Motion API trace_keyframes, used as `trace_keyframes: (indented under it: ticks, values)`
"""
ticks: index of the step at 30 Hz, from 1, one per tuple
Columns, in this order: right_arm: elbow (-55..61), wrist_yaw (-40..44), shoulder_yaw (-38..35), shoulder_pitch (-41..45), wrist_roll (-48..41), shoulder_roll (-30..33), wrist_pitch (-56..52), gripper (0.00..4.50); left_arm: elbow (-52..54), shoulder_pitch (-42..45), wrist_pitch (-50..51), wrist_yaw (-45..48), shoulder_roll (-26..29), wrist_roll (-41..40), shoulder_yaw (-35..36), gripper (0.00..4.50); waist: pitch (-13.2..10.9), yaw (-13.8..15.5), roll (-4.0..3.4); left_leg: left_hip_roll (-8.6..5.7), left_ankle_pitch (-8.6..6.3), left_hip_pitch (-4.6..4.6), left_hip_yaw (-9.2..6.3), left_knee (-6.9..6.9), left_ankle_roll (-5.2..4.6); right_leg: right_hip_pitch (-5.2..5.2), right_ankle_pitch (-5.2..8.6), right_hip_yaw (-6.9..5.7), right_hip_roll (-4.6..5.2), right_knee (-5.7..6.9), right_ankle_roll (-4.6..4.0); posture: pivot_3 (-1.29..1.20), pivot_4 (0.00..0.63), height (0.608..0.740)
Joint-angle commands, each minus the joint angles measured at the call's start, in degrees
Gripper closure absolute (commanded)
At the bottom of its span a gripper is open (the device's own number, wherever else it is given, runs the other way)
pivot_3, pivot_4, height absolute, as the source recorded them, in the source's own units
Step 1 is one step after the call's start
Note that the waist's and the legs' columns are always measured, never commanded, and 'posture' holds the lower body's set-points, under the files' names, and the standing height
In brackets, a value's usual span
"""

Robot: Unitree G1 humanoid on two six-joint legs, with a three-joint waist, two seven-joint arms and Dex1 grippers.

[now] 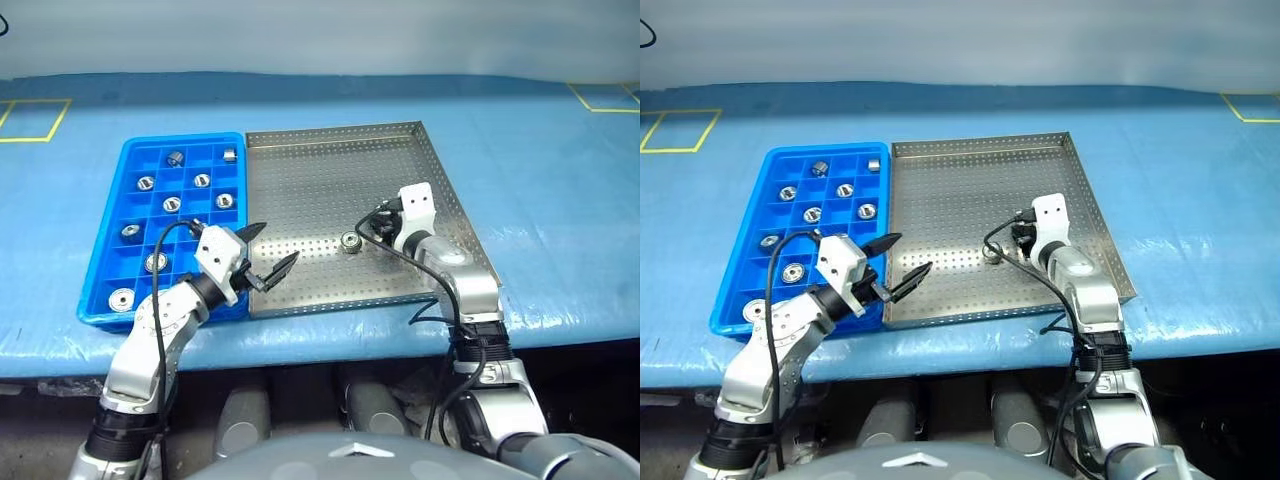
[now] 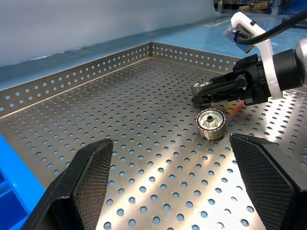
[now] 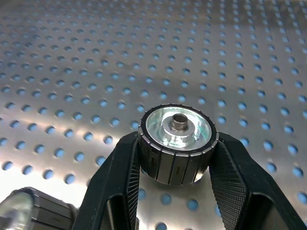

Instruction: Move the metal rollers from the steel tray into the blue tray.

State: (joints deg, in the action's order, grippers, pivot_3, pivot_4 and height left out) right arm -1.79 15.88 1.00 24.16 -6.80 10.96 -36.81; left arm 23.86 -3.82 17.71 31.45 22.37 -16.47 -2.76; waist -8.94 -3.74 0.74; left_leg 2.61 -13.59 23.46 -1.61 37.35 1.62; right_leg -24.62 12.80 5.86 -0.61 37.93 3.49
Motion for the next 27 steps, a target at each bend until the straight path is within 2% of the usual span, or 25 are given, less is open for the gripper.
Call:
trace_keyframes:
  ticks: [1,6,14,16,21,27]
  values:
    - [6.0,1.0,3.9,4.8,0.2,-1.7,0.9,2.76,2.8,-1.6,-2.6,-2.4,-1.0,-0.5,3.5,0.21,0.0,0.2,0.0,0.0,0.0,-0.02,-0.02,0.0,0.0,0.01,0.0,-0.01,-0.01,0.04,0.0,0.13,0.15,0.74]
    - [3.9,2.4,10.6,9.9,1.5,-6.1,2.0,2.76,6.7,-6.6,-3.2,-6.1,-1.1,0.2,8.6,0.21,0.0,1.5,0.01,0.02,0.0,-0.06,-0.05,-0.04,-0.01,0.02,0.02,-0.04,-0.02,0.06,-0.03,0.22,0.15,0.74]
    - [-1.7,6.5,17.7,13.5,2.2,-12.0,4.9,2.76,13.8,-16.3,-2.6,-9.4,-1.5,-0.8,15.5,0.21,0.0,6.6,0.04,-0.01,-0.02,0.06,-0.05,-0.1,-0.02,-0.02,-0.05,-0.14,0.07,-0.14,-0.31,0.34,0.15,0.74]
    - [-2.5,7.4,19.3,13.4,2.4,-13.0,5.3,2.76,15.1,-18.4,-2.5,-10.0,-2.1,-0.8,16.3,0.21,0.0,7.5,0.04,0.0,-0.01,0.06,-0.08,-0.09,-0.02,-0.01,0.16,-0.19,0.07,-0.14,-0.57,0.36,0.15,0.74]
    - [-1.7,9.1,21.8,11.3,2.4,-13.6,4.9,2.76,16.5,-20.8,-2.8,-10.9,-2.8,-0.7,16.6,0.21,0.0,9.4,0.05,0.02,0.01,0.02,-0.09,-0.09,0.01,0.0,0.29,-0.23,0.06,-0.12,-0.48,0.38,0.15,0.74]
    - [0.4,11.0,25.5,6.9,3.1,-12.2,3.2,2.76,17.0,-21.6,-3.2,-10.9,-3.4,-0.6,15.8,0.21,0.0,9.6,0.07,0.02,0.01,0.04,-0.08,-0.09,0.02,-0.02,0.31,-0.24,0.07,-0.14,-0.49,0.39,0.15,0.74]
